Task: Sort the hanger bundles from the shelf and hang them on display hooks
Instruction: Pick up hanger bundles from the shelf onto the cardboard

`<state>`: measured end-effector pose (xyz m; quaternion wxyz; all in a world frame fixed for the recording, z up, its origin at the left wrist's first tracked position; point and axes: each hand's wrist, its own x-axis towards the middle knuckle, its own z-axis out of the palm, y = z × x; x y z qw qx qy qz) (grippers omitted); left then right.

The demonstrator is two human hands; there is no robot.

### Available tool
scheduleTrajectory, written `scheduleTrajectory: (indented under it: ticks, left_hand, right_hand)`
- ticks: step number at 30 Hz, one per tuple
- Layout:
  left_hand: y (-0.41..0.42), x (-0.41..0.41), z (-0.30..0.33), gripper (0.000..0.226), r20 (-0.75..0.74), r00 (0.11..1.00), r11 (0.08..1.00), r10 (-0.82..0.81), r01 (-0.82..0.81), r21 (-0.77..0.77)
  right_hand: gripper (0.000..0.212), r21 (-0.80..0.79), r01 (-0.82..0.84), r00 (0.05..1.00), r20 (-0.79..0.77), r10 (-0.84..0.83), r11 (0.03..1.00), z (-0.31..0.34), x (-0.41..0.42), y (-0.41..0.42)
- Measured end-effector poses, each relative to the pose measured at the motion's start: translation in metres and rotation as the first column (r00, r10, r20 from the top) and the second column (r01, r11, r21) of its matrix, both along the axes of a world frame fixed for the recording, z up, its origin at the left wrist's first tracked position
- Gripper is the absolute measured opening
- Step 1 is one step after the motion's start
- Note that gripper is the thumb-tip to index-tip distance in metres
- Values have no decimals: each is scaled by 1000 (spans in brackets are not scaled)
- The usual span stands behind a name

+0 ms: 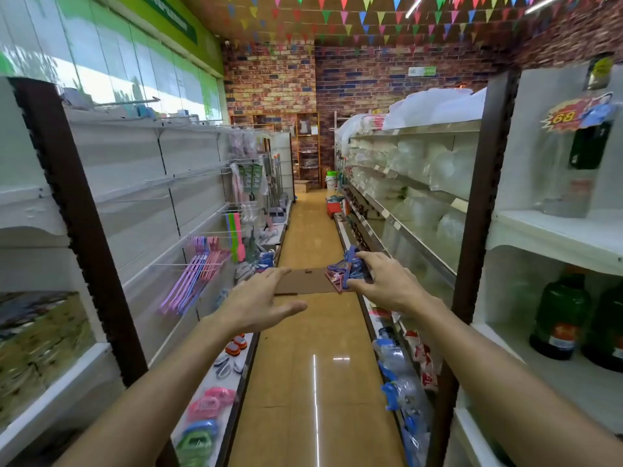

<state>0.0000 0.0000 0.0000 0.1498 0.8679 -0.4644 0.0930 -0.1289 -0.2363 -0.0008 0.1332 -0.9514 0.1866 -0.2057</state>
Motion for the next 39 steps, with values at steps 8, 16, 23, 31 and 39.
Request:
scheduleTrajectory:
  ticks: [8,16,23,31,39]
  left_hand:
    - [-48,80,-13,92,-1,1000,1000,-1,1,4]
    - [-114,203,-6,94,6,999,999,-33,33,10]
    - [-172,291,-3,94,-27,997,997,-75,75,-9]
    - [-252,389,-8,91,-6,994,993,-111,111,-31]
    - [-357,509,-5,92,7,994,993,-111,111,-31]
  right_hand:
    - [75,-3,5,1000,-24,-5,1000,-6,74,-47]
    - [74,-17,45,999,-28,-45,999,-1,189,-110]
    - [76,-12,75,997,-33,-75,997,-6,276,-156]
    - [75,-14,99,995,-14,-99,995,0,367,-243]
    - [76,-13,61,998,13,-61,998,5,489,-351]
